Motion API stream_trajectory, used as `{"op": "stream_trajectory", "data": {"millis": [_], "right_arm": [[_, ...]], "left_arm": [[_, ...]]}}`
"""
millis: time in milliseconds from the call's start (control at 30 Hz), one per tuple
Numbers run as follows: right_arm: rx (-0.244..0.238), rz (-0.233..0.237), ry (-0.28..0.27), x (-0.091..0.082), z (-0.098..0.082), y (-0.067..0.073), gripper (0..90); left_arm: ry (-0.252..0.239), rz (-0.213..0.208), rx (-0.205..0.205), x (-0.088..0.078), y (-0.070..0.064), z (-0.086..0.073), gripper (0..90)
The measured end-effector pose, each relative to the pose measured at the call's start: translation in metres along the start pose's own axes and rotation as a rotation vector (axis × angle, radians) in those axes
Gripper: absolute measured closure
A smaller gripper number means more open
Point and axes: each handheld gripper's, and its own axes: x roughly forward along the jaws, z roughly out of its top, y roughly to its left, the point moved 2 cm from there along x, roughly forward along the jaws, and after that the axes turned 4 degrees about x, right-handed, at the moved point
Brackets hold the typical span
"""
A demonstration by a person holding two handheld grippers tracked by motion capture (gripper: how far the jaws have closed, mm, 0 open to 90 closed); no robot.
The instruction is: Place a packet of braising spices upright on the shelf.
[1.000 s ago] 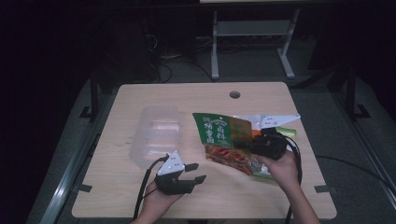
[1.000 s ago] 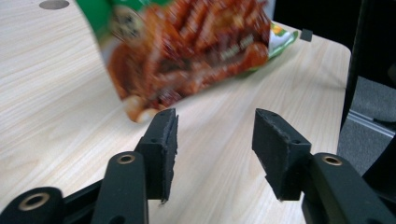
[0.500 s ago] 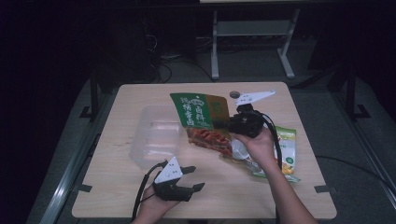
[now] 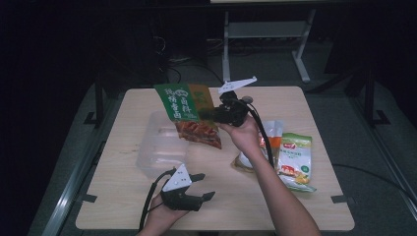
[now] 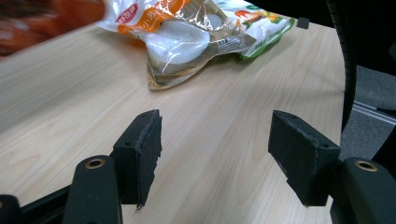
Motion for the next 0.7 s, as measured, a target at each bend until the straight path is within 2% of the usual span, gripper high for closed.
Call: {"op": "stream_trajectory", "data": {"millis": [100, 233, 367, 433, 467, 700], "right_arm": [[-0.003, 0.002, -0.007, 0.009, 0.007, -0.001, 90.0], [-0.017, -0.013, -0.027, 0.03, 0.022, -0.003, 90.0], [-0.034, -0.023, -0.021, 0.052, 0.034, -0.003, 90.0], [-0.034, -0.023, -0.02, 0.056, 0.035, -0.003, 90.0], [-0.042, -0.024, -0.02, 0.066, 0.04, -0.005, 90.0], [-0.014, -0.026, -0.047, 0.094, 0.041, -0.014, 90.0]], "left_arm": [[-0.005, 0.004, 0.005, 0.0, 0.0, 0.0, 34.3], [-0.002, 0.013, 0.013, -0.002, 0.001, 0.0, 34.4], [-0.005, 0.016, 0.007, -0.003, 0.003, 0.0, 34.4], [-0.013, 0.017, 0.002, -0.004, 0.003, 0.0, 34.4], [-0.016, 0.027, -0.006, -0.005, 0.003, 0.0, 34.5], [-0.024, 0.035, 0.006, -0.006, 0.005, 0.001, 34.7]]}}
